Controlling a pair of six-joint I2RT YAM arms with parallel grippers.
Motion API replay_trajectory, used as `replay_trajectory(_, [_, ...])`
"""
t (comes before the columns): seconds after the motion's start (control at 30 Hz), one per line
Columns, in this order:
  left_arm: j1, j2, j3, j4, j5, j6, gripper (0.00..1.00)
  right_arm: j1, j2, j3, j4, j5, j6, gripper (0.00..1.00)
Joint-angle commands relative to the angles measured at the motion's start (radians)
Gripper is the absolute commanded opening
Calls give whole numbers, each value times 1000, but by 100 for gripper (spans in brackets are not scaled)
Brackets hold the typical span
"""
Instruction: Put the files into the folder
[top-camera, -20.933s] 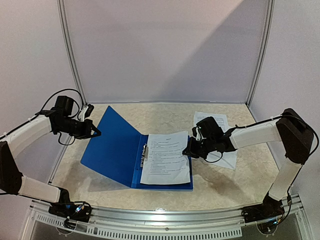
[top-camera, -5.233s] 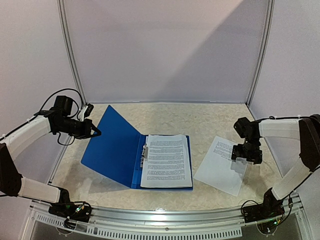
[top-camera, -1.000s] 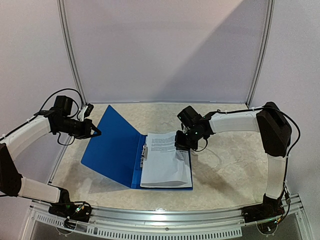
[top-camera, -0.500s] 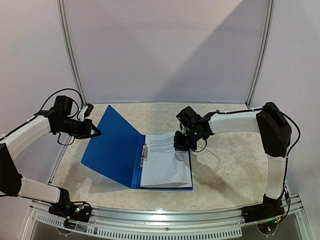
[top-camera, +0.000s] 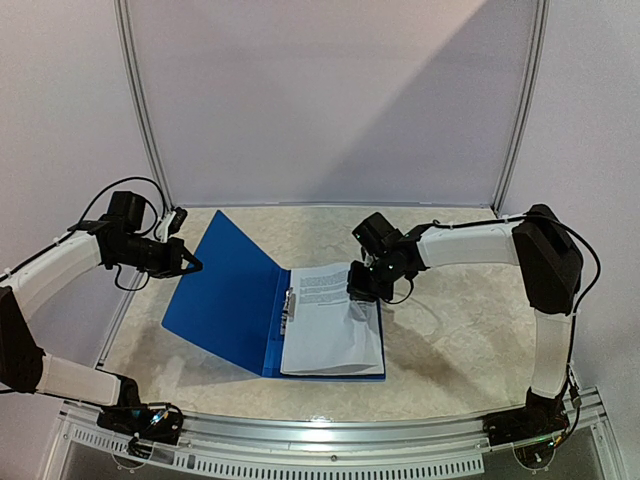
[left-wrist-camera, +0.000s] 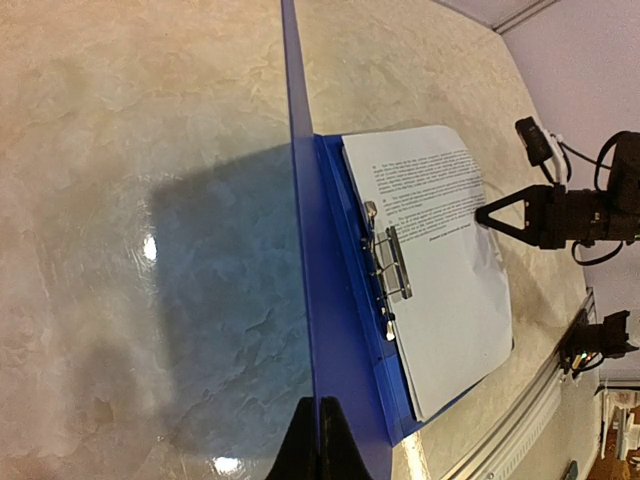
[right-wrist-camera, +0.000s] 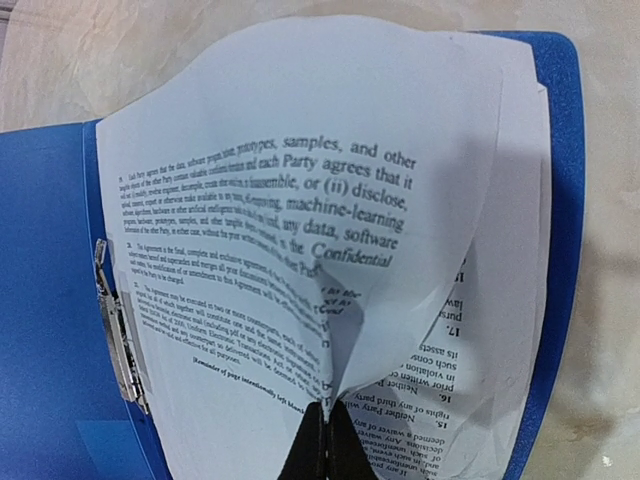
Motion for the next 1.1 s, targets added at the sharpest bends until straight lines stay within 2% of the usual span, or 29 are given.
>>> replay_trajectory(0.0, [11,-24,-11,5,10,6,0,11,-8,-6,31,39,34,0])
replay_trajectory(0.6, [11,-25,-12,5,8,6,0,26,-13,-5,9,45,30,0])
replay_trajectory(0.67, [11,-25,-12,6,8,6,0,27,-19,-1,-1,55,21,7])
replay_trajectory(0.8, [11,-25,-12,5,8,6,0,26,-27,16,-40,82,4,33])
replay_trajectory(1.07, [11,-25,-13,6,8,7,0,27,-44,51,-119,155,-34,53])
